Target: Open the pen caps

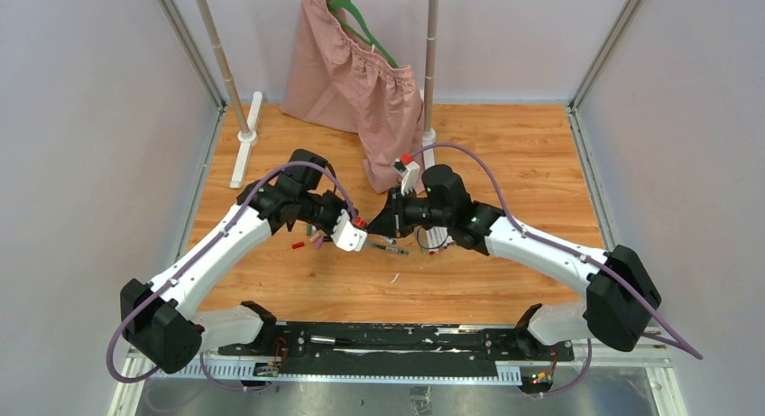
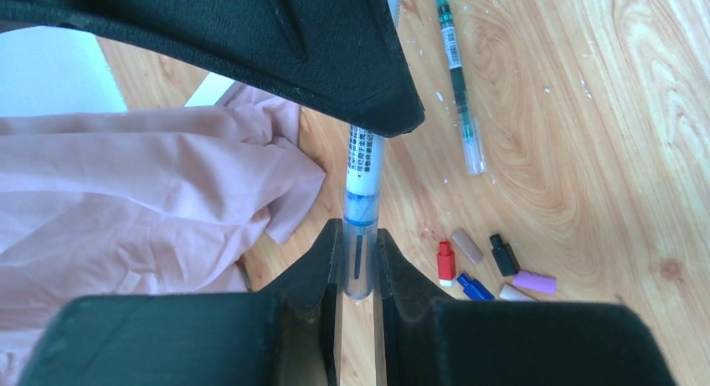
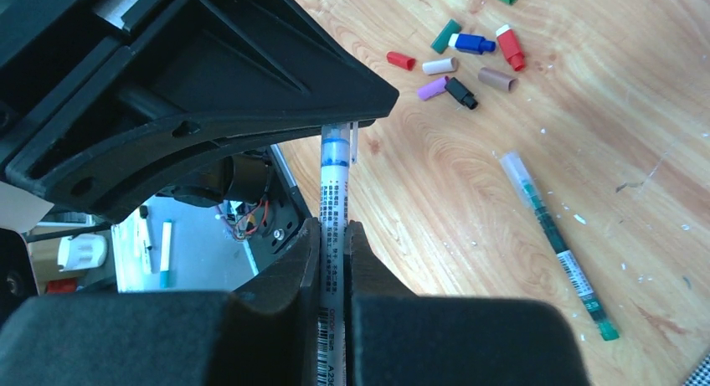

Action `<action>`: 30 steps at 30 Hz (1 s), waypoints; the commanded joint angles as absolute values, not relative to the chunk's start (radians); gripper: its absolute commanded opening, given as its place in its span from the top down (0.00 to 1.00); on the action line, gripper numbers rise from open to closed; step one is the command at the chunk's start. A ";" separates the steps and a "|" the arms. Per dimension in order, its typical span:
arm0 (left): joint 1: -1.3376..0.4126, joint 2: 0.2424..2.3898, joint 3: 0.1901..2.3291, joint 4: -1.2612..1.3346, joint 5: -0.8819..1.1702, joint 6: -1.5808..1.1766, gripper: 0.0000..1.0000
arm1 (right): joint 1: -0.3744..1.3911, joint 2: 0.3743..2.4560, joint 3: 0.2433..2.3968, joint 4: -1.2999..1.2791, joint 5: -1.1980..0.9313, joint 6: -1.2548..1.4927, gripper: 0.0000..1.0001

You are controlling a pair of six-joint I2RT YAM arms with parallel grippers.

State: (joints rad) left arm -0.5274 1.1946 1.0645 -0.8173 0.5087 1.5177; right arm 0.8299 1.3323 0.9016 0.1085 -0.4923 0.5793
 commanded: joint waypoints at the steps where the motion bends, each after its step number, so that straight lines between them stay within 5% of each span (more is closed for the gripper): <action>1: -0.359 1.215 1.038 -0.768 0.082 1.504 1.00 | 0.824 1.253 0.837 -0.252 -0.607 0.499 1.00; 12: -0.285 1.249 1.035 -0.695 0.006 1.566 0.98 | 0.822 1.218 0.818 -0.361 -0.579 0.443 1.00; 18: -0.254 1.253 1.035 -0.667 -0.028 1.603 0.84 | 0.822 1.211 0.818 -0.384 -0.569 0.432 1.00; 23: -0.231 1.261 1.022 -0.662 -0.079 1.654 0.85 | 0.821 1.199 0.816 -0.402 -0.566 0.431 1.00; 30: -0.176 1.273 1.016 -0.668 -0.109 1.667 0.74 | 0.817 1.159 0.808 -0.430 -0.555 0.428 1.00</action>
State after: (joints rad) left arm -0.2588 1.2514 1.0351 -0.6842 0.2558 1.6470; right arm 0.8257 1.1957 0.8345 -0.1707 -0.4698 0.4503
